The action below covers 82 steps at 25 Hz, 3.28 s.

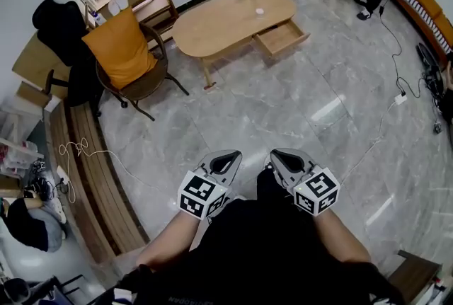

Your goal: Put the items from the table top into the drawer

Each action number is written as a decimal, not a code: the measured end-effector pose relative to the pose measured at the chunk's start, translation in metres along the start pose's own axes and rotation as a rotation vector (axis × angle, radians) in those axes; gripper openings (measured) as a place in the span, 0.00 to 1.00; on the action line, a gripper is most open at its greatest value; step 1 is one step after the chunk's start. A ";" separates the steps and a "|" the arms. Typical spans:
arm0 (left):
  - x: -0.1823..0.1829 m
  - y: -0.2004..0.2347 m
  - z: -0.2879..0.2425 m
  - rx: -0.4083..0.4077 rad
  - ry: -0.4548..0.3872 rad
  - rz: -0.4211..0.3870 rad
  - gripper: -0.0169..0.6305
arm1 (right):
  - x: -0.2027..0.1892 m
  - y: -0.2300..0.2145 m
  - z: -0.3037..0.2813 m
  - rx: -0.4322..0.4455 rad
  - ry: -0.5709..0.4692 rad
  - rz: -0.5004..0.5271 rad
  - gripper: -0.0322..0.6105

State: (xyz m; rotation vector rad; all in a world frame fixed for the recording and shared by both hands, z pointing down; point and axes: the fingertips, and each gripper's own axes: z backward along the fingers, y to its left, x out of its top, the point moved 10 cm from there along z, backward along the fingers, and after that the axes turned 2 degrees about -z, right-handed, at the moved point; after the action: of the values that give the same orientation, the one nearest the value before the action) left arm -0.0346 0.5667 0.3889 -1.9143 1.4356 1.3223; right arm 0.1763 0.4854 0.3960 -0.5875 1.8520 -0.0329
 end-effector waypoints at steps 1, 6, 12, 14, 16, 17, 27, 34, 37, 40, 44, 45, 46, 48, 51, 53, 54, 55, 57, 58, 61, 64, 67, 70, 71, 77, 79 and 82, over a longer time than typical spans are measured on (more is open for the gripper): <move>0.007 0.006 -0.011 0.001 0.009 -0.004 0.03 | 0.007 -0.013 -0.003 -0.002 -0.006 0.001 0.06; 0.070 0.035 -0.078 0.005 -0.018 -0.045 0.03 | 0.048 -0.093 -0.010 -0.021 -0.051 0.010 0.06; 0.134 0.050 -0.153 0.011 -0.068 -0.089 0.03 | 0.085 -0.174 -0.014 -0.015 -0.072 0.037 0.06; 0.142 0.052 -0.176 0.009 -0.062 -0.100 0.03 | 0.091 -0.197 -0.017 -0.017 -0.072 0.051 0.06; 0.147 0.054 -0.197 -0.003 -0.045 -0.103 0.03 | 0.092 -0.218 -0.019 -0.027 -0.068 0.044 0.06; 0.149 0.055 -0.205 -0.011 -0.035 -0.104 0.03 | 0.092 -0.226 -0.019 -0.033 -0.066 0.034 0.06; 0.165 0.103 -0.266 -0.012 0.017 -0.069 0.03 | 0.096 -0.286 -0.047 -0.049 -0.005 -0.007 0.06; 0.208 0.171 -0.332 -0.030 0.003 -0.043 0.03 | 0.144 -0.353 -0.098 -0.066 0.030 0.044 0.06; 0.241 0.206 -0.363 -0.046 -0.018 -0.059 0.03 | 0.174 -0.387 -0.126 -0.077 0.050 0.059 0.06; 0.270 0.244 -0.389 -0.057 -0.034 -0.078 0.03 | 0.204 -0.417 -0.157 -0.084 0.057 0.078 0.06; 0.290 0.297 -0.417 -0.049 -0.038 -0.087 0.03 | 0.235 -0.450 -0.202 -0.082 0.065 0.097 0.06; 0.293 0.310 -0.422 -0.044 -0.032 -0.083 0.03 | 0.241 -0.456 -0.213 -0.080 0.071 0.099 0.06; 0.295 0.322 -0.427 -0.038 -0.024 -0.074 0.03 | 0.245 -0.462 -0.223 -0.078 0.079 0.100 0.06; 0.297 0.341 -0.433 -0.027 -0.010 -0.050 0.03 | 0.252 -0.474 -0.239 -0.070 0.098 0.100 0.06; 0.298 0.362 -0.440 -0.012 -0.002 -0.024 0.03 | 0.260 -0.490 -0.260 -0.049 0.129 0.098 0.06; 0.299 0.375 -0.443 0.005 -0.002 -0.013 0.03 | 0.264 -0.501 -0.275 -0.034 0.150 0.101 0.06; 0.298 0.382 -0.445 0.016 -0.001 -0.006 0.03 | 0.266 -0.507 -0.284 -0.024 0.160 0.103 0.06; 0.297 0.389 -0.447 0.030 0.001 0.004 0.03 | 0.268 -0.511 -0.292 -0.012 0.170 0.107 0.06; 0.295 0.399 -0.450 0.058 0.003 0.027 0.03 | 0.271 -0.521 -0.307 0.017 0.186 0.123 0.06; 0.295 0.402 -0.453 0.071 0.003 0.036 0.03 | 0.272 -0.527 -0.314 0.032 0.193 0.137 0.06; 0.297 0.412 -0.463 0.112 0.007 0.052 0.03 | 0.280 -0.551 -0.336 0.067 0.220 0.198 0.06; 0.301 0.427 -0.477 0.174 0.018 0.079 0.03 | 0.286 -0.585 -0.365 0.099 0.268 0.263 0.06; 0.303 0.441 -0.497 0.240 0.031 0.122 0.03 | 0.284 -0.628 -0.404 0.140 0.353 0.304 0.06; 0.304 0.452 -0.523 0.296 0.054 0.182 0.03 | 0.274 -0.678 -0.453 0.190 0.460 0.342 0.11; 0.305 0.458 -0.532 0.314 0.059 0.204 0.03 | 0.270 -0.694 -0.472 0.203 0.493 0.351 0.19; 0.303 0.494 -0.564 0.507 0.066 0.427 0.03 | 0.214 -0.776 -0.575 0.292 0.728 0.436 0.24; 0.299 0.501 -0.576 0.561 0.076 0.486 0.03 | 0.189 -0.797 -0.606 0.335 0.805 0.524 0.29; 0.287 0.518 -0.601 0.608 0.110 0.477 0.03 | 0.153 -0.829 -0.658 0.362 0.857 0.652 0.38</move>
State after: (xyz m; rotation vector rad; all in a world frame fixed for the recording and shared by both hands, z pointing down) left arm -0.2276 -0.2418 0.5327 -1.3049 2.1381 0.8042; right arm -0.1365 -0.4736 0.7520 0.3766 2.6988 -0.2059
